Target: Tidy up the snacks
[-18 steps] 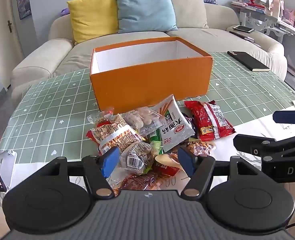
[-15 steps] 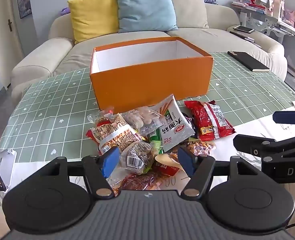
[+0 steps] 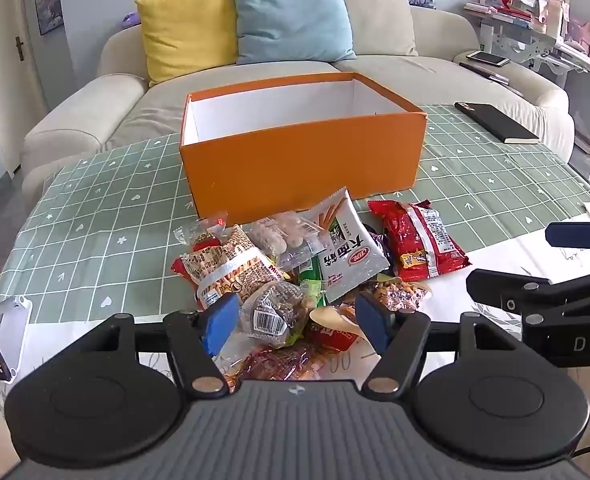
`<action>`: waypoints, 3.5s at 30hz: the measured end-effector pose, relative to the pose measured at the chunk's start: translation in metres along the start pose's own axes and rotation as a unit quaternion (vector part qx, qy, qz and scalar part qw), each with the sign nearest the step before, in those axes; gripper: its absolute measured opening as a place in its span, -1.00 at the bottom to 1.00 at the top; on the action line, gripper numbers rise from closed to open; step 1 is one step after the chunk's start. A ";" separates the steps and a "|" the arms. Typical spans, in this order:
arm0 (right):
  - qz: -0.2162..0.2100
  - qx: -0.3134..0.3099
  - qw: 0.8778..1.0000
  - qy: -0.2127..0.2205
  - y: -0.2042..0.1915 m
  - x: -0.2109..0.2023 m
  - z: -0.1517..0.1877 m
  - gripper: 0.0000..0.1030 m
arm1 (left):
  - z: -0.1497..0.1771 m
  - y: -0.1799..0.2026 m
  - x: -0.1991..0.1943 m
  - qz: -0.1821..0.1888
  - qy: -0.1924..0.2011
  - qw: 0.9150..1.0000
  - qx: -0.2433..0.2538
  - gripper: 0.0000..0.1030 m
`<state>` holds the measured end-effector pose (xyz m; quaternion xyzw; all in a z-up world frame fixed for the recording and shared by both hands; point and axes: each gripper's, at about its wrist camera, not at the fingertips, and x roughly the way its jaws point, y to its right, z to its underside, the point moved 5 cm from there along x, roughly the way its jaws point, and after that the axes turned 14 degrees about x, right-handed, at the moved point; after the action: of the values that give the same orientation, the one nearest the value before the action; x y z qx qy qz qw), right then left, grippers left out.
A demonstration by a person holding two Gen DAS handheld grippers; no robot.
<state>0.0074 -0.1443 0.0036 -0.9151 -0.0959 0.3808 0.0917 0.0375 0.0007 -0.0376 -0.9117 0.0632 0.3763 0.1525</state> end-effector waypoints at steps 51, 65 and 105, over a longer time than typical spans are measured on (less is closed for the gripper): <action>0.002 -0.004 1.000 -0.005 0.004 0.000 0.002 0.87 | 0.008 0.000 0.003 0.003 -0.004 1.000 -0.003 0.52; 0.004 -0.005 1.000 -0.008 0.001 0.002 0.001 0.87 | 0.010 0.001 0.004 0.004 -0.006 1.000 -0.005 0.52; -0.019 -0.009 0.999 -0.049 -0.010 0.036 0.013 0.37 | 0.023 -0.023 0.031 0.068 -0.032 0.997 -0.002 0.26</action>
<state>0.0223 -0.1248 -0.0275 -0.8942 -0.1215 0.4223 0.0856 0.0495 0.0298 -0.0702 -0.8928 0.1195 0.4153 0.1269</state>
